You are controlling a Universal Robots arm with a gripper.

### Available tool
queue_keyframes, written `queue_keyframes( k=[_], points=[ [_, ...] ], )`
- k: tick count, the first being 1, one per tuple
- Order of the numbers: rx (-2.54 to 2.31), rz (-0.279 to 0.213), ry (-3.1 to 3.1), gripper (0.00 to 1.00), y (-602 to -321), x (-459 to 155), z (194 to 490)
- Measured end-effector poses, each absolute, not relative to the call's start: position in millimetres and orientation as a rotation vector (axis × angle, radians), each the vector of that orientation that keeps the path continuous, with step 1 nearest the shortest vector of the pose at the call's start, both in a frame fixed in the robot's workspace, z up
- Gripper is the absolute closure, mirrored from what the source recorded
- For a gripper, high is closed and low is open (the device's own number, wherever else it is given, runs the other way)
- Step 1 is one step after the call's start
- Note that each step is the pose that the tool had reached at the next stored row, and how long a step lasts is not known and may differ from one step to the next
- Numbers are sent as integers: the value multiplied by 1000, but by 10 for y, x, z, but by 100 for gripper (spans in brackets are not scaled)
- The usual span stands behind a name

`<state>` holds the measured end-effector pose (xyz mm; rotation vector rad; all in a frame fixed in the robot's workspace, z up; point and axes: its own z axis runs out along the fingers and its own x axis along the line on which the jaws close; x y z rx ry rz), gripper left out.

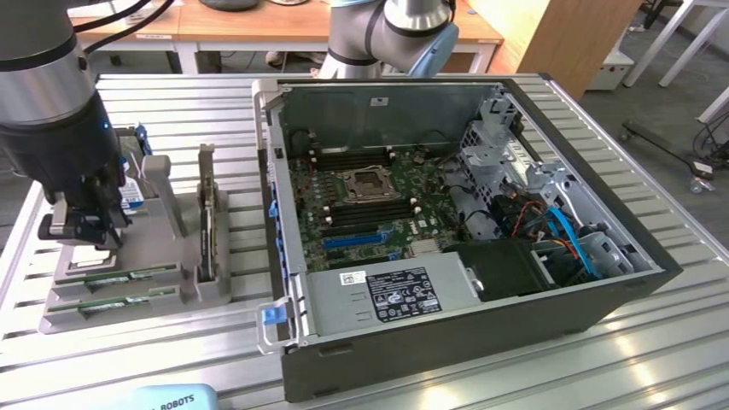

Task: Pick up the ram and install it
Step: 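Pick up the ram and move it above insertion slot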

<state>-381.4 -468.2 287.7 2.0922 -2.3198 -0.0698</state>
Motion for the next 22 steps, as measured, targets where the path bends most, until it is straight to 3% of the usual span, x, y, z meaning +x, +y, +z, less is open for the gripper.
queue_keyframes(
  k=[22],
  points=[
    [2090, -65, -2318, 65, -4682, -3814, 2676]
  ],
)
